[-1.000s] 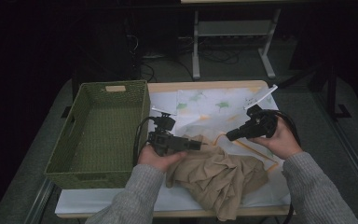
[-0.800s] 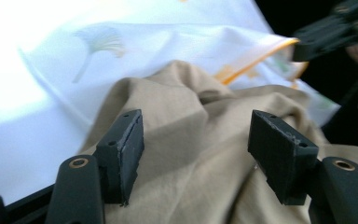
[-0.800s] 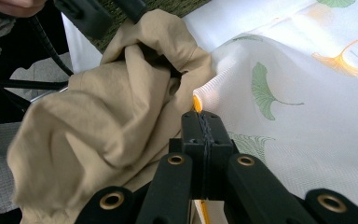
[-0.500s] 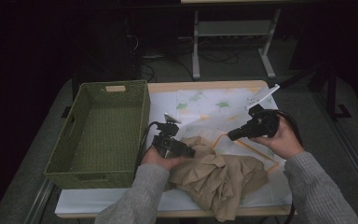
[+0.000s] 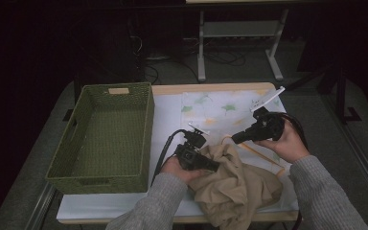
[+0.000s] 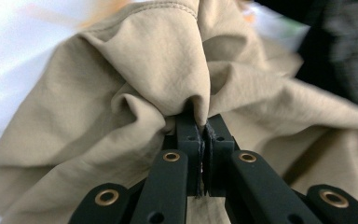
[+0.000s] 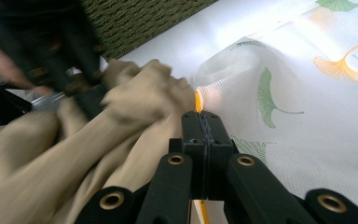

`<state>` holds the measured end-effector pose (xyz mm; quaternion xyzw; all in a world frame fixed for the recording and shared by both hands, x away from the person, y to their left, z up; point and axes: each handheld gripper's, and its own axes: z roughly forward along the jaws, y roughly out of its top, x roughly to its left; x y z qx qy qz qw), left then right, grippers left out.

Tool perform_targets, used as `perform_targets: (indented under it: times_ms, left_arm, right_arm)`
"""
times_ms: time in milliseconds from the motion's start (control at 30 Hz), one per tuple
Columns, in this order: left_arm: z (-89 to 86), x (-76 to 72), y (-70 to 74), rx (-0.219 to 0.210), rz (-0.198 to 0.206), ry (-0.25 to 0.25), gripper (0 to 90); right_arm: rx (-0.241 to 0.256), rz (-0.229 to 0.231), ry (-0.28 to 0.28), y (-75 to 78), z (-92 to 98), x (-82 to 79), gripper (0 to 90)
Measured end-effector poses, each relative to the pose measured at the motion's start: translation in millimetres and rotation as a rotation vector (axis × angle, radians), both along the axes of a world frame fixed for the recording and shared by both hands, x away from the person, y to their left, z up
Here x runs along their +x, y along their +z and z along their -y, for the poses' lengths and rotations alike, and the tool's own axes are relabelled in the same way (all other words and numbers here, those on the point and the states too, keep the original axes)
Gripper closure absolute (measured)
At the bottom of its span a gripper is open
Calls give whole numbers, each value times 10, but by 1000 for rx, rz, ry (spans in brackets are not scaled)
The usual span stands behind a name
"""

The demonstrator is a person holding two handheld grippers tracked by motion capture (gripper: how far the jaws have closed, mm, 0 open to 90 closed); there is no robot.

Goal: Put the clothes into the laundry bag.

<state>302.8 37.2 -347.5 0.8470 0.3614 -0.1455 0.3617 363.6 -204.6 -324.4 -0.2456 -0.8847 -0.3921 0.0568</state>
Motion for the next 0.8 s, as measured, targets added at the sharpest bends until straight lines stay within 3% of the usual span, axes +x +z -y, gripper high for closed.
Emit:
perform_targets:
  times_ms: [100,167,267,400,500,600,800]
  left_arm:
    - [173,-70,30,-28,-13,-57,873]
    - [262,-65,-10,-12,-2,-56,872]
    - [319,11,-81,-18,15,-3,870]
    - [357,198,-215,-35,34,114,860]
    - [358,238,-252,-40,27,134,829]
    - [309,193,-187,-38,42,132,702]
    - [-6,85,45,-20,59,139,461]
  right_arm:
    - [-2,5,7,13,-50,4,895]
    - [-1,9,16,37,-83,3,895]
    - [10,19,29,79,-113,-20,895]
    - [13,27,41,132,-115,-56,895]
    - [12,24,40,139,-84,-69,895]
    - [11,12,34,98,-42,-57,895]
    - [9,-3,13,35,6,-39,895]
